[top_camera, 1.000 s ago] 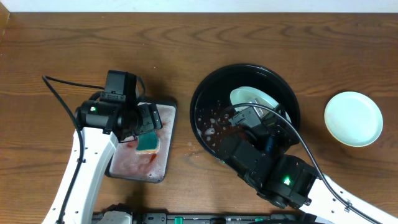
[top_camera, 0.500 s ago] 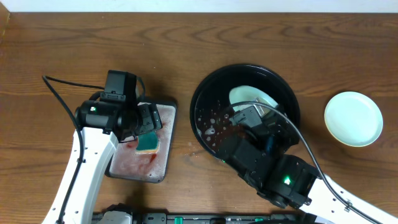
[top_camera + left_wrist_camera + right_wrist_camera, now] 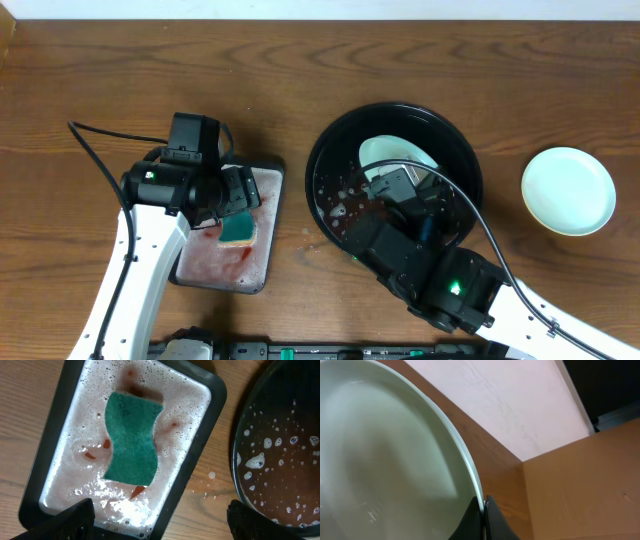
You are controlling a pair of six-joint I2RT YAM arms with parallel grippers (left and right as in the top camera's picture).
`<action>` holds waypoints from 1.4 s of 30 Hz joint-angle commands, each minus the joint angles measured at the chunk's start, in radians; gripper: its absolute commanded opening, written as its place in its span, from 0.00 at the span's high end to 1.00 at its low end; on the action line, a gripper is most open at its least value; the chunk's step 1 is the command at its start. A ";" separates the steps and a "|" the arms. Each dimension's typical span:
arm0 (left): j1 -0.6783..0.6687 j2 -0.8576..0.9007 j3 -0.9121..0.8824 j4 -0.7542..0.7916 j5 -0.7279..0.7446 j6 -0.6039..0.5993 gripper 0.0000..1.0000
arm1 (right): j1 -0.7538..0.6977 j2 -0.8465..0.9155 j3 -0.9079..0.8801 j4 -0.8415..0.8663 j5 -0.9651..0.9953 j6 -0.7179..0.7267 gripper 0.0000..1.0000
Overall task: Clean dirty plates on tray and stack at the side
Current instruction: 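Lift the pale-blue plate with the right gripper and tilt it upright, then carry the pale-blue plate right and stack it on the plate pile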
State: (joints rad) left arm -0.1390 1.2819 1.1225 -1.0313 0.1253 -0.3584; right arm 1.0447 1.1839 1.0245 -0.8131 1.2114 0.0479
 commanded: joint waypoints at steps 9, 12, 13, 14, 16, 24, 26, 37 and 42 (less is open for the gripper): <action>0.003 -0.002 0.002 -0.003 -0.002 0.010 0.15 | 0.005 0.006 0.002 0.005 0.064 -0.004 0.99; 0.003 -0.002 0.002 -0.003 -0.002 0.010 0.15 | 0.005 0.006 0.002 0.005 0.064 -0.004 0.99; 0.003 -0.002 0.002 -0.003 -0.002 0.010 0.15 | 0.005 0.006 0.002 0.005 0.064 -0.004 0.99; 0.003 -0.002 0.002 -0.003 -0.002 0.010 0.15 | 0.005 0.006 0.002 0.005 0.064 -0.004 0.99; 0.003 -0.002 0.002 -0.003 -0.002 0.010 0.15 | 0.005 0.006 0.002 0.005 0.064 -0.004 0.99; 0.003 -0.002 0.002 -0.003 -0.002 0.010 0.15 | -0.033 0.009 0.002 0.004 0.064 0.022 0.99; 0.003 -0.002 0.002 -0.003 -0.002 0.010 0.15 | -0.129 0.019 0.002 -0.020 0.036 0.158 0.99; 0.003 -0.002 0.002 -0.003 -0.002 0.010 0.15 | -0.984 0.013 0.006 0.016 -1.050 0.274 0.99; 0.003 -0.002 0.002 -0.003 -0.002 0.010 0.15 | -1.400 0.017 0.006 0.022 -1.210 0.274 0.99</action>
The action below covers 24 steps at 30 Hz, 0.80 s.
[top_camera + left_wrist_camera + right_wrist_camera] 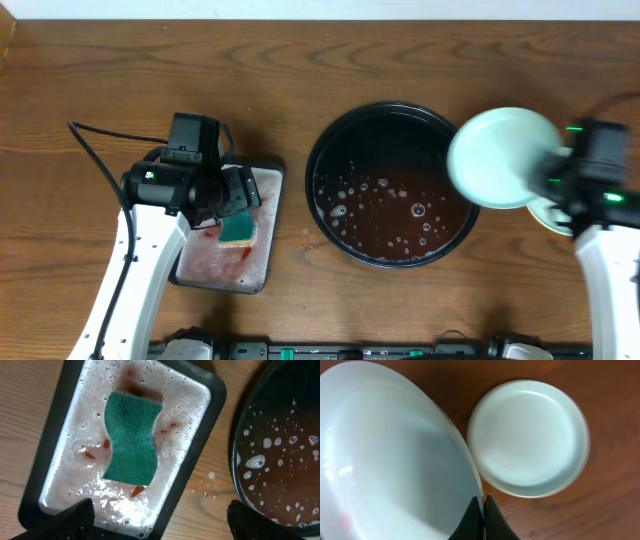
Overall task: Clean dirty plates on tray and stack at the side
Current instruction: 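Carry the pale-blue plate right and stack it on the plate pile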
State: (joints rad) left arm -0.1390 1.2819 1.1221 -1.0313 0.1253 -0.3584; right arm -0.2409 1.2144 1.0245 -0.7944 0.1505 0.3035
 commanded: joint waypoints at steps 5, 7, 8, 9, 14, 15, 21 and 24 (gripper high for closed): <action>0.003 -0.002 0.003 -0.003 -0.002 0.010 0.15 | -0.366 0.037 0.006 0.062 -0.157 0.019 0.99; 0.003 -0.002 0.003 -0.003 -0.002 0.010 0.15 | -0.435 0.087 0.006 0.077 -0.129 0.040 0.99; 0.003 -0.002 0.003 -0.003 -0.002 0.010 0.15 | -0.455 0.109 0.006 0.080 -0.117 0.057 0.99; 0.003 -0.002 0.003 -0.003 -0.002 0.010 0.15 | -0.483 0.151 0.006 0.090 -0.110 0.076 0.99; 0.003 -0.002 0.003 -0.003 -0.002 0.010 0.15 | -0.530 0.296 0.006 0.119 -0.133 0.092 0.99; 0.003 -0.002 0.003 -0.003 -0.002 0.010 0.14 | -0.530 0.313 0.006 0.119 -0.132 0.091 0.99; 0.003 -0.002 0.003 -0.003 -0.002 0.010 0.15 | -0.526 0.293 0.008 0.132 -0.269 0.033 0.58; 0.003 -0.002 0.003 -0.003 -0.002 0.010 0.15 | -0.504 0.227 0.011 0.133 -0.406 0.021 0.56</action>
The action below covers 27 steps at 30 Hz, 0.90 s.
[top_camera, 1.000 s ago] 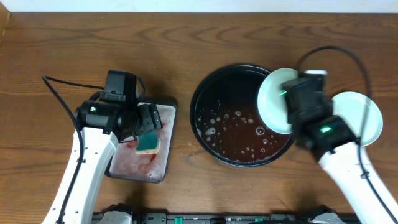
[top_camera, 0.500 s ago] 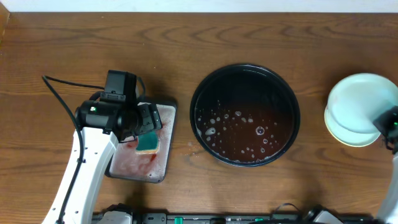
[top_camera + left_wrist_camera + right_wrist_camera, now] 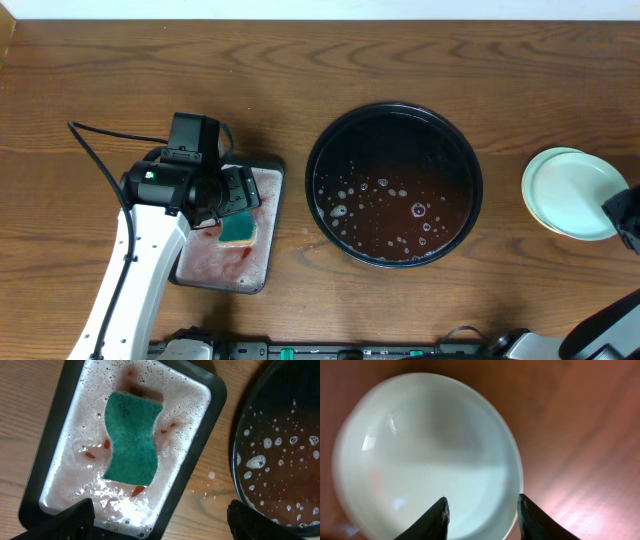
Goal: Clean dirty plates on tray and stack at the side
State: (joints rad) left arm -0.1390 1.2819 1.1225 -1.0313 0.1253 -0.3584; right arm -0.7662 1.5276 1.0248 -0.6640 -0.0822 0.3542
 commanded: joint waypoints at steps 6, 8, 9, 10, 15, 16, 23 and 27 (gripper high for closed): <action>0.003 -0.002 0.002 -0.003 -0.002 0.010 0.15 | 0.157 -0.339 0.010 -0.105 -0.252 -0.059 0.54; 0.003 -0.002 0.002 -0.003 -0.002 0.010 0.15 | 0.229 -0.422 0.010 -0.165 -0.252 -0.085 0.53; 0.003 -0.002 0.002 -0.003 -0.002 0.010 0.15 | 0.271 -0.461 0.010 -0.198 -0.252 -0.097 0.53; 0.003 -0.002 0.002 -0.003 -0.002 0.010 0.15 | 0.321 -0.500 0.010 -0.232 -0.251 -0.120 0.53; 0.003 -0.002 0.002 -0.003 -0.002 0.010 0.15 | 0.535 -0.600 0.010 -0.367 -0.252 -0.185 0.54; 0.003 -0.002 0.002 -0.003 -0.002 0.010 0.15 | 0.591 -0.608 0.010 -0.391 -0.251 -0.196 0.54; 0.003 -0.002 0.003 -0.006 0.010 -0.015 0.15 | 0.792 -0.568 0.009 -0.401 -0.253 -0.225 0.60; 0.003 -0.002 0.002 -0.035 0.077 -0.019 0.15 | 0.875 -0.520 0.009 -0.413 -0.252 -0.258 0.59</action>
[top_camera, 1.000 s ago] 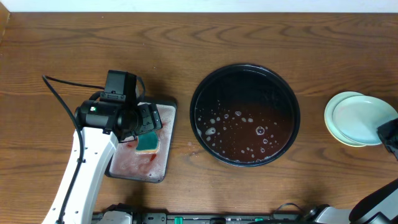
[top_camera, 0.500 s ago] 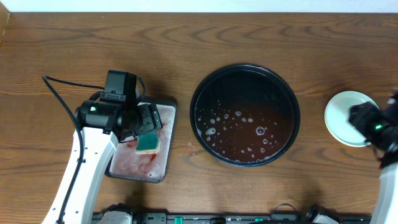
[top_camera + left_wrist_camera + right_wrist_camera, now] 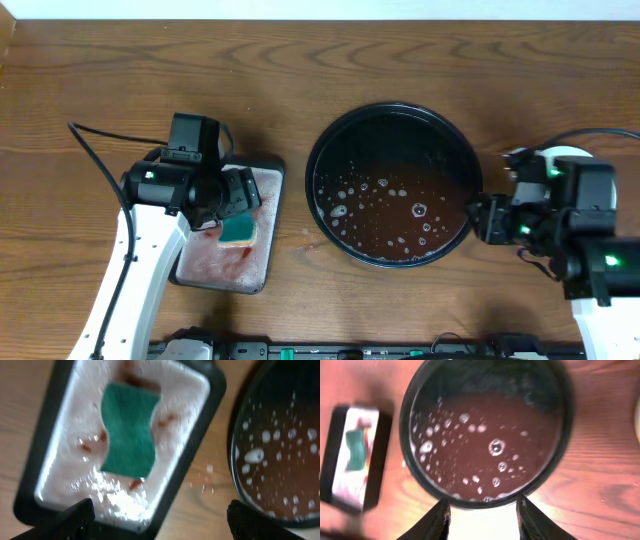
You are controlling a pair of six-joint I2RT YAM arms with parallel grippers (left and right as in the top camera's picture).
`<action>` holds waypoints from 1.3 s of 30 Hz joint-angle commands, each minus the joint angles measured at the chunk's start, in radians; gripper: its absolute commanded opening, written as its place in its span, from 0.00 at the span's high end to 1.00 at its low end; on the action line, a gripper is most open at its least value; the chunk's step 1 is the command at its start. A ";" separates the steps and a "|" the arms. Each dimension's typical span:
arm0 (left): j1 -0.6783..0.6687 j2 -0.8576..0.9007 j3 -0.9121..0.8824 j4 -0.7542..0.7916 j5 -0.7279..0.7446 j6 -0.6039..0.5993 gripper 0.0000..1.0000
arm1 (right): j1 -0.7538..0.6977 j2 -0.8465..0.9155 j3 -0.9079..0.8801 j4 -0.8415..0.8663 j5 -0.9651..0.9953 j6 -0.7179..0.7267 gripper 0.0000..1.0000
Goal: Clean dirty plates on tray and stack at the side
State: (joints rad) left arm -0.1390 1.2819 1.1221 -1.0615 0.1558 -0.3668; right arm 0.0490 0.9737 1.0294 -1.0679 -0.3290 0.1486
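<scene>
A round black tray (image 3: 330, 140) holds brown soapy water (image 3: 485, 440); no plate shows in it. The pale green plates (image 3: 572, 153) lie stacked at the far right, mostly hidden under my right arm; their edge (image 3: 637, 420) shows in the right wrist view. My right gripper (image 3: 488, 218) stands open and empty just outside the round tray's right rim, its fingers (image 3: 445, 520) wide apart. My left gripper (image 3: 236, 200) is open and empty over the small rectangular tray (image 3: 197, 455), above the green sponge (image 3: 129, 430).
The small tray (image 3: 268, 250) holds pinkish foam with red bits. Drops of water (image 3: 209, 469) lie on the wooden table (image 3: 300, 80) between the two trays. A black cable (image 3: 95, 150) runs by the left arm.
My right gripper, then open over the stacked plates at the far right, has moved left to the round tray's right rim. The left wrist view has shifted slightly and blurred.
My right gripper was shut on a pale green plate inside the round tray. Then it held the plate beside the other plate at the right. Then the plate lay on that plate and the gripper was open. Now the gripper is empty at the round tray.
</scene>
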 commanded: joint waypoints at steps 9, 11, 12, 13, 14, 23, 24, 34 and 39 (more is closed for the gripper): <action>0.003 0.023 -0.034 -0.048 -0.184 -0.126 0.15 | 0.200 0.135 0.004 0.000 -0.009 -0.053 0.59; 0.003 0.032 -0.066 -0.023 -0.188 -0.123 0.15 | 0.213 0.139 0.004 0.006 -0.009 -0.053 0.60; 0.003 0.039 -0.085 -0.001 -0.187 -0.109 0.16 | 0.215 0.139 0.004 0.009 -0.009 -0.053 0.60; 0.003 0.044 -0.093 0.009 -0.187 -0.101 0.16 | 0.214 0.139 0.004 0.010 -0.009 -0.053 0.60; 0.003 0.051 -0.104 0.021 -0.187 -0.095 0.17 | 0.215 0.139 0.004 0.012 -0.009 -0.052 0.60; 0.003 0.119 -0.192 0.119 -0.187 -0.076 0.22 | 0.215 0.139 0.004 0.009 -0.009 -0.048 0.60; 0.003 0.129 -0.193 0.118 -0.187 -0.076 0.23 | 0.215 0.139 0.004 0.009 -0.009 -0.048 0.60; 0.003 0.092 -0.159 0.052 -0.089 -0.007 0.23 | 0.215 0.111 0.012 0.023 -0.010 -0.050 0.45; 0.003 -0.160 -0.039 -0.122 -0.090 0.066 0.23 | 0.214 -0.060 0.099 0.076 -0.009 -0.060 0.16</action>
State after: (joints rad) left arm -0.1390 1.2938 0.9794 -1.1126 0.0532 -0.3710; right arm 0.2558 1.0283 1.0462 -1.0237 -0.3321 0.0971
